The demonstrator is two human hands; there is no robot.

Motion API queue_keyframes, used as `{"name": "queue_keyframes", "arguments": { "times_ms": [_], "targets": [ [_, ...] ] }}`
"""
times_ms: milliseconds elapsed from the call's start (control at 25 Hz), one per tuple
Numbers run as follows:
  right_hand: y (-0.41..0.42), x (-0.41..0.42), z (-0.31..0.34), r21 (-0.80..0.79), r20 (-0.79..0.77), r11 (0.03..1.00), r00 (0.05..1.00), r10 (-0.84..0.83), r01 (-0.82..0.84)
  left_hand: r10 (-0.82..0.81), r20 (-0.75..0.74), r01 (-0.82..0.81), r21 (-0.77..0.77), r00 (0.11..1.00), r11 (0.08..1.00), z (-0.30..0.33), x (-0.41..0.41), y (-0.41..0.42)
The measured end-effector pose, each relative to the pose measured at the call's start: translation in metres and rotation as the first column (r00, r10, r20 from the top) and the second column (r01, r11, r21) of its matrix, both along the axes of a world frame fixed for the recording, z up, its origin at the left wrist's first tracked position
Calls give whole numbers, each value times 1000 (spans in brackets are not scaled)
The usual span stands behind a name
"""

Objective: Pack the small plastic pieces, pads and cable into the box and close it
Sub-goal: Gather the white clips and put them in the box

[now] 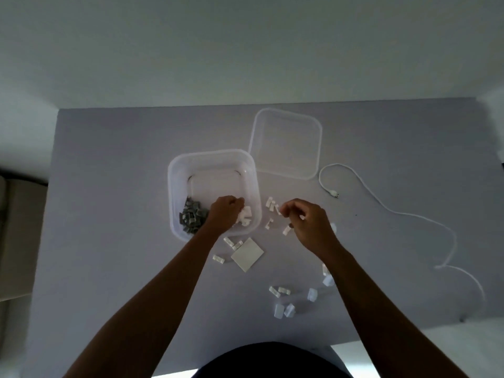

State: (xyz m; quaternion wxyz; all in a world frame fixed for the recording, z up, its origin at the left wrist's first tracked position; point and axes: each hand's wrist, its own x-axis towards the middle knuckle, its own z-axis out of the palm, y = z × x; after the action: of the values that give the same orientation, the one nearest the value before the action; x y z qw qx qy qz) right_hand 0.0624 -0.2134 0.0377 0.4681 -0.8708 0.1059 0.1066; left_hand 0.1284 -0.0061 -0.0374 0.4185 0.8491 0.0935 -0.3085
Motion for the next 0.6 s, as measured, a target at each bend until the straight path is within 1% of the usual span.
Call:
{"name": "queue_keyframes", "arguments": {
  "times_ms": [120, 200, 280, 360, 440, 520, 560, 600],
  "targets": [
    [-36, -32, -22, -62, -63, 986, 986, -156, 152, -56, 23, 55, 43, 998, 998, 14, -6, -8],
    [-55, -51, -35, -96, -110, 967, 963, -245, 235, -74, 14, 73, 26, 997, 997, 22, -10, -11],
    [-68, -66, -46, -119, -160, 942, 930, -331, 315, -37, 2, 37, -21, 999, 999, 25, -16, -11],
    [-77, -81, -56, -144, -177, 913, 898, -403, 381, 30, -3, -30, -30, 1000, 999, 25, -22, -11],
    [-84, -95, -63, -146, -178, 886, 869, -461, 440, 48, 25, -49, 28, 999, 998, 27, -27, -16],
    [-90, -109, -69, -193, -156, 861, 851, -501, 471, 3, 48, -10, 147, 999, 989, 32, -31, -26],
    [-94, -117, -71, -231, -137, 850, 849, -510, 473, 4, 89, -18, 163, 996, 987, 34, -35, -33],
    [-97, -123, -74, -257, -118, 844, 852, -511, 470, -34, 139, 5, 199, 990, 980, 34, -39, -36]
  ]
}}
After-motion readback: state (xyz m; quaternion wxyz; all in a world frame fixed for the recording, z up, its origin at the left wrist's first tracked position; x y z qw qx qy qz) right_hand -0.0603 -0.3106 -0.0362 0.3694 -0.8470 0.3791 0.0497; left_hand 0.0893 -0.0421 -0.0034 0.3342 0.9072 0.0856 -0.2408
